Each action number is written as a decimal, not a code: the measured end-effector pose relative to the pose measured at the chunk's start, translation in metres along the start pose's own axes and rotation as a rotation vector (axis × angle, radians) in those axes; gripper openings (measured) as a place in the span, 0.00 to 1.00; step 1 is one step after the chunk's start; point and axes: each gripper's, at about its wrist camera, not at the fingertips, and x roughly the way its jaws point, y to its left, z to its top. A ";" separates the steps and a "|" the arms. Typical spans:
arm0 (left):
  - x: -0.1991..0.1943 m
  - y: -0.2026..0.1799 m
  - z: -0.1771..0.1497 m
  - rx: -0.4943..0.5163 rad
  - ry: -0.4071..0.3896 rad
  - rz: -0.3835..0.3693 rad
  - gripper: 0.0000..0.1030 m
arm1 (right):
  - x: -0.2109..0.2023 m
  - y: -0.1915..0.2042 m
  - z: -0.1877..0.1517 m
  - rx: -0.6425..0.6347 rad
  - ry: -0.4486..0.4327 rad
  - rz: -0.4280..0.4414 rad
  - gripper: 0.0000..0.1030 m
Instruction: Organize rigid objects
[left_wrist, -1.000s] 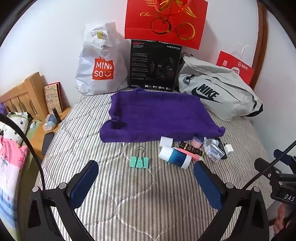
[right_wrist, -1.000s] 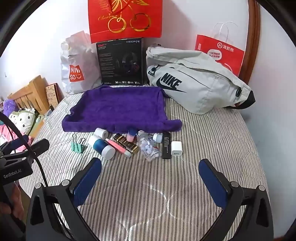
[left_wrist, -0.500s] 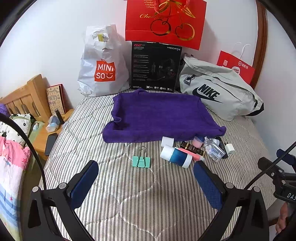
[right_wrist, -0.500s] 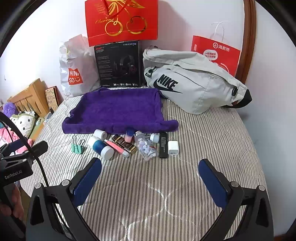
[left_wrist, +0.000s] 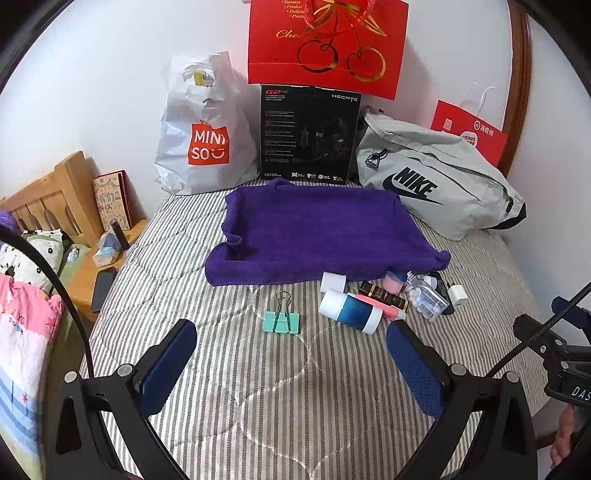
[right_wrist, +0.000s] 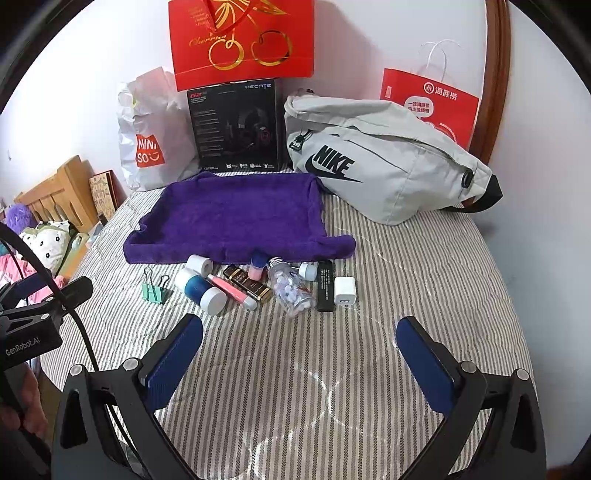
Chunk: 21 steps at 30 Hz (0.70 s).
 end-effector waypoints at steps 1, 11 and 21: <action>0.000 0.000 0.000 -0.001 0.000 0.001 1.00 | -0.001 0.000 0.000 0.000 -0.002 0.000 1.00; -0.002 0.001 0.000 0.000 -0.006 -0.003 1.00 | -0.003 0.002 -0.002 -0.001 -0.003 0.003 1.00; -0.003 0.001 -0.001 0.003 -0.006 0.002 1.00 | -0.004 0.001 -0.003 0.003 0.000 0.003 1.00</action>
